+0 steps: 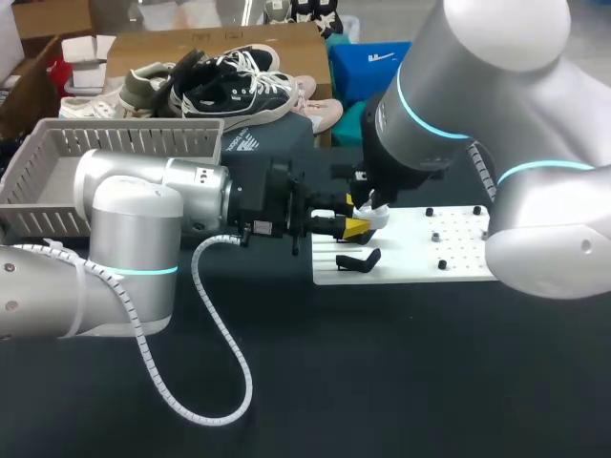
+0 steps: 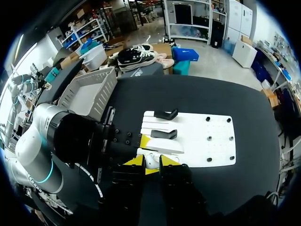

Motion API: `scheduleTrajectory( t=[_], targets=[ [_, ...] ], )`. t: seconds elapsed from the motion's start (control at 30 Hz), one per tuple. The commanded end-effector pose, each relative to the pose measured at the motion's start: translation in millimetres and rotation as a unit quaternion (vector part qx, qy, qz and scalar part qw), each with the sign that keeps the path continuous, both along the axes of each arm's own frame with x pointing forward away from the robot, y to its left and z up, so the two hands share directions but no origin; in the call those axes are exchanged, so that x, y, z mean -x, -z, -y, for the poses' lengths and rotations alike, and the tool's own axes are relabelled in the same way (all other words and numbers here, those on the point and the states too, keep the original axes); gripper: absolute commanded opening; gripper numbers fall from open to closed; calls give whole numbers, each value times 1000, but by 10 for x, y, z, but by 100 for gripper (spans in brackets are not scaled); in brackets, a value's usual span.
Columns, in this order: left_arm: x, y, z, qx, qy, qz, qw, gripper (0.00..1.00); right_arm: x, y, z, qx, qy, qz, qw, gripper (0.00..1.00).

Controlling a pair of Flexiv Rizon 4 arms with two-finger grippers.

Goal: Pick up each earbud case from the left stands, insert the matching earbuds, close the lid, and place the case in the box.

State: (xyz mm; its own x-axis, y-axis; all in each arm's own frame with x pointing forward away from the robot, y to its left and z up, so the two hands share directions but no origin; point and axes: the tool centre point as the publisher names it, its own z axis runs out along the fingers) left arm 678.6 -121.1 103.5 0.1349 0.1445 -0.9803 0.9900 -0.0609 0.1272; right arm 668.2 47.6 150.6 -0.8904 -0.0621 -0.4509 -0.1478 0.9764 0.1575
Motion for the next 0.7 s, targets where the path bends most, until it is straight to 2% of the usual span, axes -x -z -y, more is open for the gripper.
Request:
scheduleTrajectory(
  t=[0.03, 0.37, 0.47, 0.6, 0.7],
  targets=[
    [19, 1, -2, 1, -3, 1, 1000, 0, -12, 6, -23, 5, 1, -2, 1000, 0],
    [19, 1, -2, 1, -3, 1, 1000, 0, -41, 39, -38, 12, -2, -14, 1000, 0],
    [19, 1, -2, 1, -3, 1, 1000, 0, -45, 38, -42, 13, -3, -15, 1000, 25],
    [19, 1, -2, 1, -3, 1, 1000, 0, -49, 32, -48, 14, -5, -15, 1000, 30],
    [19, 1, -2, 1, -3, 1, 1000, 0, -48, 26, -52, 14, -6, -15, 1000, 30]
  ],
)
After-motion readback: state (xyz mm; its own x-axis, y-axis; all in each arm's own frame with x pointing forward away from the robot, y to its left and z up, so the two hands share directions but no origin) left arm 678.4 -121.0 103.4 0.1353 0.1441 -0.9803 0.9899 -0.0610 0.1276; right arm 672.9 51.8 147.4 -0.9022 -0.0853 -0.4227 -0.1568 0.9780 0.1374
